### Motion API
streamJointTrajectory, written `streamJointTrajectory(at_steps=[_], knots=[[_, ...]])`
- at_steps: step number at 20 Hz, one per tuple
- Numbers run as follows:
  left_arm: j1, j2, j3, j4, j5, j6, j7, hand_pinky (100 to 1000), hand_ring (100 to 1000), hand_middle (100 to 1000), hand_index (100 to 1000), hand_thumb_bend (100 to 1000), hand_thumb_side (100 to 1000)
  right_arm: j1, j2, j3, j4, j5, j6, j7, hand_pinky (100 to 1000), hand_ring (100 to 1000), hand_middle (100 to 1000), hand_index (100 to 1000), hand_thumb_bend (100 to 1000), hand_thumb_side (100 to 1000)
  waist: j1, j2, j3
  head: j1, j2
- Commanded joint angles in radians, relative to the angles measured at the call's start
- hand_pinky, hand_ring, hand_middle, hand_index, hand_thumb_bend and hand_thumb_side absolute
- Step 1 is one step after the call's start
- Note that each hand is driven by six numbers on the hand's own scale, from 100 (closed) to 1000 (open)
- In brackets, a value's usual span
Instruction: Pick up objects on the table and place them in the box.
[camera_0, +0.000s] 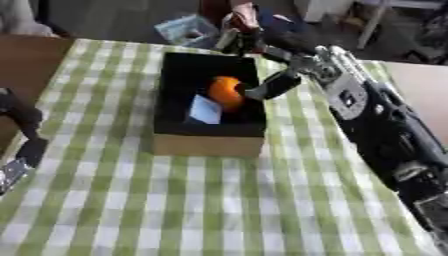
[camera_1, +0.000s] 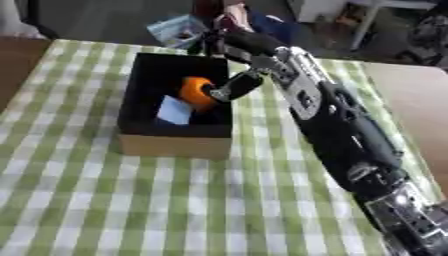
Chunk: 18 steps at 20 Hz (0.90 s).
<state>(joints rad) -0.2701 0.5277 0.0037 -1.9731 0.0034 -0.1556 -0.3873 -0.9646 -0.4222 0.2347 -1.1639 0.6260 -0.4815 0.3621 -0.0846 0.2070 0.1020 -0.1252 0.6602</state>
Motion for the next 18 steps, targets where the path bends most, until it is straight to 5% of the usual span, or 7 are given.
streamJointTrajectory(at_steps=[1,8,18], knots=[[-0.004,0.014,0.012,-0.007,-0.006,-0.001,0.004,670,473,483,658,240,162,-0.008,-0.059,-0.002,-0.055,-0.043,0.008,0.014,770,725,781,875,300,208,0.009,-0.02,-0.005,0.003,-0.018],[0.007,0.012,0.021,0.004,-0.015,-0.001,0.015,669,472,482,658,239,168,0.08,-0.18,-0.006,-0.234,-0.179,0.019,-0.017,757,700,757,859,275,149,0.014,-0.019,-0.033,0.024,-0.028],[0.028,0.001,0.038,0.012,-0.035,-0.003,0.03,670,471,481,658,232,169,0.368,-0.296,-0.133,-0.547,-0.346,0.13,-0.12,755,689,749,844,282,187,0.028,-0.01,-0.064,0.055,-0.03]])
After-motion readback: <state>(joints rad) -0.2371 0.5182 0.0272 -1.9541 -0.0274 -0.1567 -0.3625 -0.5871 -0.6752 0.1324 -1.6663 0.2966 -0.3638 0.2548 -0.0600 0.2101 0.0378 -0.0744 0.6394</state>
